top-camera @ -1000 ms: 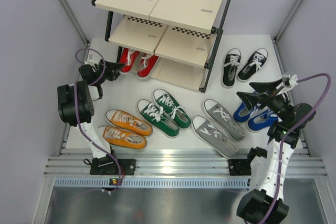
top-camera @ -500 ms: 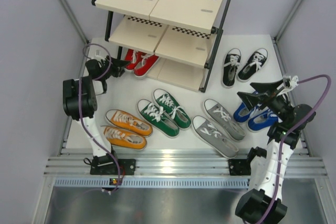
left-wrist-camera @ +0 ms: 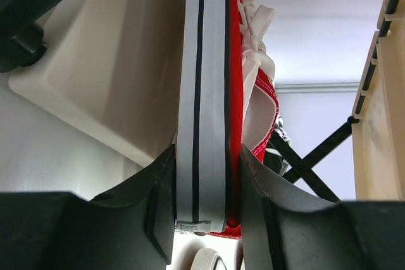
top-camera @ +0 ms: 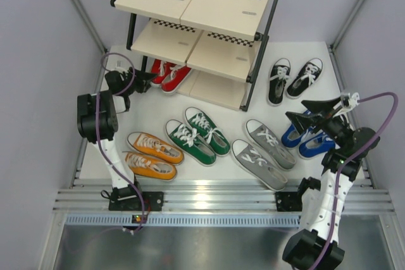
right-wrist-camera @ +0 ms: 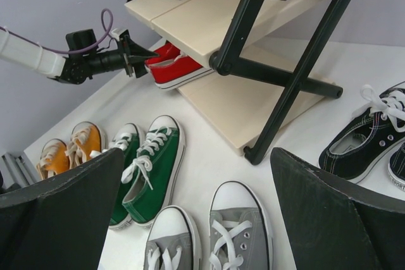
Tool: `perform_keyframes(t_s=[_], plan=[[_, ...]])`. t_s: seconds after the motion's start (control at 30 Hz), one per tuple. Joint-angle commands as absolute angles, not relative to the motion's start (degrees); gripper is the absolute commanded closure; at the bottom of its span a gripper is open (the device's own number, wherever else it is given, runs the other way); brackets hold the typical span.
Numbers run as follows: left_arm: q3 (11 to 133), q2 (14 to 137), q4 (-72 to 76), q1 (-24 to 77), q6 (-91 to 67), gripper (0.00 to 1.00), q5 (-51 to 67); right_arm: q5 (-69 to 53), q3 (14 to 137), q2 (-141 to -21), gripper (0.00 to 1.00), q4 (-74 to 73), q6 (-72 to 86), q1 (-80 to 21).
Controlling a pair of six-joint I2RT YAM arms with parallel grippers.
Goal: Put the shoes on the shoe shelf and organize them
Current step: Place the shoe at the shoe shelf.
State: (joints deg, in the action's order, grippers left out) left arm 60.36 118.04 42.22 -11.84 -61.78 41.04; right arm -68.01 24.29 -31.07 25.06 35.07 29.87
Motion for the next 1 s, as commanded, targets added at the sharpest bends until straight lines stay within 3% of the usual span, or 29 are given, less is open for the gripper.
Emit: perform_keyframes(t_s=[0.0, 0.97], plan=[[63.11, 117.25, 46.67, -11.25, -60.65, 1.00, 40.61, -68.12, 24.35, -30.32, 0.00, 28.12, 34.10, 30.94], [59.33, 112.85, 38.41, -11.34, -56.43, 1.00, 39.81, -67.94, 24.26, -29.27, 0.01, 28.04, 34.01, 30.85]])
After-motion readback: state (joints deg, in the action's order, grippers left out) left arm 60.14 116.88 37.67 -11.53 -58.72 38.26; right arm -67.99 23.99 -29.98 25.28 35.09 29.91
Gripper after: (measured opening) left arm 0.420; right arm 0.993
